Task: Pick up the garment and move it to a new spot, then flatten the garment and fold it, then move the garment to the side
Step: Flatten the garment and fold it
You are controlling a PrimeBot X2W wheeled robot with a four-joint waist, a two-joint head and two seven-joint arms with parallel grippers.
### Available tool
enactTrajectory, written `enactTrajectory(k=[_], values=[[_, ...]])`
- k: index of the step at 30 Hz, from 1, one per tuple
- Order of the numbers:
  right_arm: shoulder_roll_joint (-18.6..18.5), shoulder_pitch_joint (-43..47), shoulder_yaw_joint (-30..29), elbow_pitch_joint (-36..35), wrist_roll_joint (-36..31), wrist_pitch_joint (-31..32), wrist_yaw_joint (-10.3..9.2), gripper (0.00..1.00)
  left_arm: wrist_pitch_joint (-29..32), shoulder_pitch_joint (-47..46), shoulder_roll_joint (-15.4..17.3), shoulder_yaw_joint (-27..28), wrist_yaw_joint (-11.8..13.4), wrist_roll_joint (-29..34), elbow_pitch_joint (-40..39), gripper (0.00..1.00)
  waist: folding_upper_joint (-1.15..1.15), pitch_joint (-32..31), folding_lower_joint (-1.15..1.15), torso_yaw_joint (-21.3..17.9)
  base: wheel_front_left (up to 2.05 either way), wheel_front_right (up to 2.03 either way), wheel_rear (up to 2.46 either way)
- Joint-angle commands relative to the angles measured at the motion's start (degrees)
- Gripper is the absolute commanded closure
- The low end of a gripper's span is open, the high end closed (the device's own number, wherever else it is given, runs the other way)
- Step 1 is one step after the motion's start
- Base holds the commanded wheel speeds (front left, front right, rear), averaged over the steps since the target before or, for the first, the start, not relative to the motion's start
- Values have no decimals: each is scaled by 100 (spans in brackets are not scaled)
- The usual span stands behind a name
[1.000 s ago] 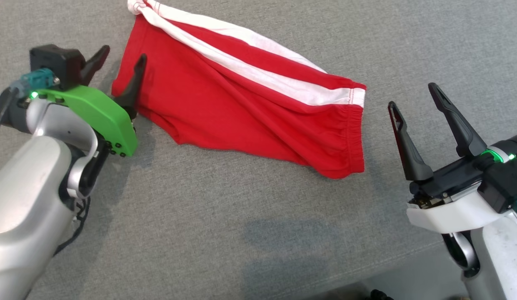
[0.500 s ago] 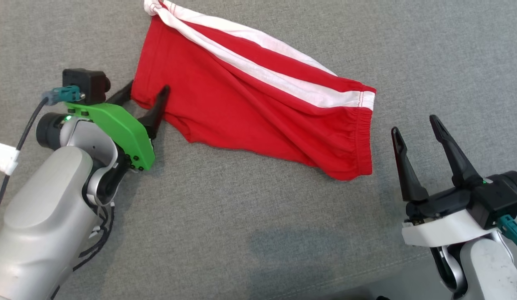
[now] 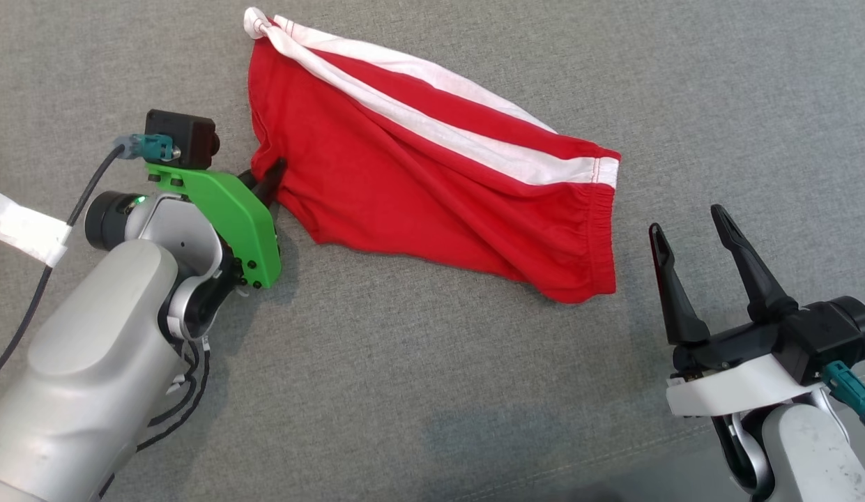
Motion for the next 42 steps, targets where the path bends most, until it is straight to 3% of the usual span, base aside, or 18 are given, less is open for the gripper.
enactTrajectory(k=[1, 6, 13, 21, 23, 30, 32, 33, 34, 42], values=[[15, 57, -13, 39, 19, -17, -6, 0, -18, 131, 34, -66, 73, 48, -9, 100, 0, -66, 0, -7, 0, 0, 0], [38, 258, -45, 106, -8, -17, -7, 0, -221, 505, 144, 52, 338, -16, -402, 100, 0, -301, 0, 51, 0, 0, 0], [-51, 717, -220, 167, -33, -17, -6, 0, -652, 1817, 303, -42, 1159, 73, -1748, 100, 0, -784, 0, 552, 0, 0, 0], [-262, 990, -164, 260, 14, -18, -7, 0, -983, 2851, 383, -40, 1794, 8, -2721, 100, 0, -1183, 0, 1050, 0, 0, 0], [-307, 1011, -163, 246, 23, -17, -6, 0, -1014, 3000, 380, -47, 1882, -30, -2913, 100, 0, -1205, 0, 1131, 0, 0, 0], [-414, 902, -102, 266, 44, -18, -6, 0, -1228, 3027, 259, -35, 1818, -4, -2739, 100, 0, -1203, 0, 1248, 0, 0, 0], [-365, 877, -144, 249, 114, -18, -7, 0, -1338, 3038, 187, -7, 1828, -8, -2636, 70, 0, -1226, 0, 1209, 0, 0, 0], [-308, 876, -204, 233, 187, -17, -7, 0, -1381, 3061, 175, -9, 1819, -2, -2591, 25, 0, -1246, 0, 1187, 0, 0, 0], [-350, 880, -212, 213, 159, -17, -6, 0, -1438, 3079, 191, -25, 1810, 50, -2546, 0, 0, -1265, 0, 1166, 0, 0, 0], [-333, 987, -222, -9, 27, -17, -6, 0, -2242, 3397, 325, 18, 2001, 532, -2371, 0, 0, -1459, 0, 1019, 0, 0, 0]])
